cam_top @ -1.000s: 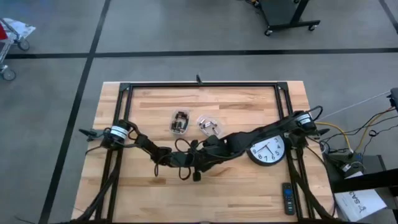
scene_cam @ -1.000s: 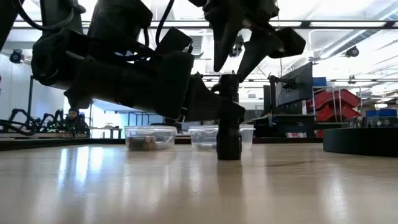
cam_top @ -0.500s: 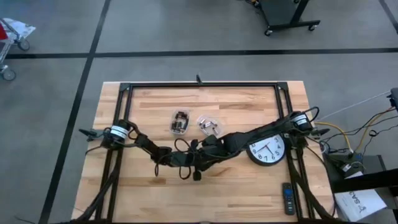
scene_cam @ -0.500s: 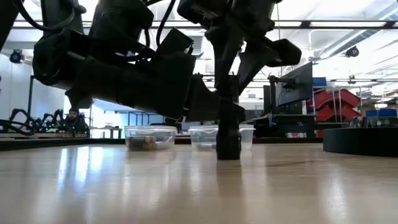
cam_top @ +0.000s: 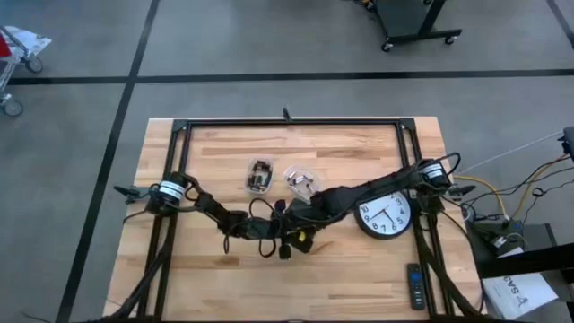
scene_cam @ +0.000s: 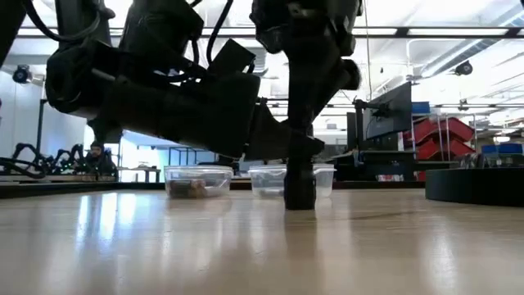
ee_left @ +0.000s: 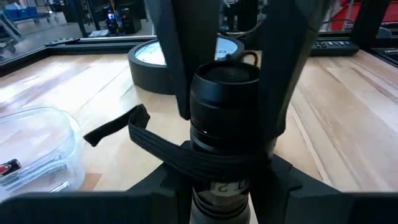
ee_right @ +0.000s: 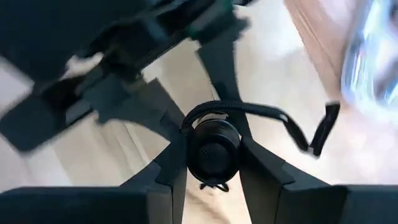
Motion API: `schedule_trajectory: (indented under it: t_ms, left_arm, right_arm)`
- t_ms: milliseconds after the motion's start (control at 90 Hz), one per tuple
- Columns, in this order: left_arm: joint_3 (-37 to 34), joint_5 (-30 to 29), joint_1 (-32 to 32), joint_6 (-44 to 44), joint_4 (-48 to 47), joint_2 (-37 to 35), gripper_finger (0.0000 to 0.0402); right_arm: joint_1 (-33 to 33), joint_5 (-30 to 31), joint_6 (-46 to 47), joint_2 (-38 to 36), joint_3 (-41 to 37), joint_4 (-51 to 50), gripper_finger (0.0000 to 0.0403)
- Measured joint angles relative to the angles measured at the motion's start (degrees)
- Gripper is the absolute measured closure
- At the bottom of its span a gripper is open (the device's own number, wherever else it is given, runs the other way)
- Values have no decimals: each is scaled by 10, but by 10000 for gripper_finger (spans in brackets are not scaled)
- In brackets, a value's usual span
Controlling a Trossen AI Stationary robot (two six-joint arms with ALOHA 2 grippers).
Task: Insert battery
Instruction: Open the black flashlight cover
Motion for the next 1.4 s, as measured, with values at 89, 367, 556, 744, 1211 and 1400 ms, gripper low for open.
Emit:
schedule_trajectory:
  t_ms: [89,367,556,744,1211,1400]
  left_arm:
    - [0,0,0,0,-1,0,305]
    - [0,4,0,5,-2,0,306]
    - [0,9,1,7,-1,0,307]
    - [0,10,2,11,-2,0,307]
    - [0,10,1,22,-6,0,307]
    - [0,10,1,22,-6,0,307]
  right_arm:
    - [-3,-6,-131,0,0,0,308]
    - [-4,-9,-592,0,1,2,303]
    - [-3,-7,-487,0,1,9,293]
    - [-2,-2,-140,0,10,14,263]
    - [2,1,387,5,43,-47,217]
    - [3,-4,402,21,42,-48,223]
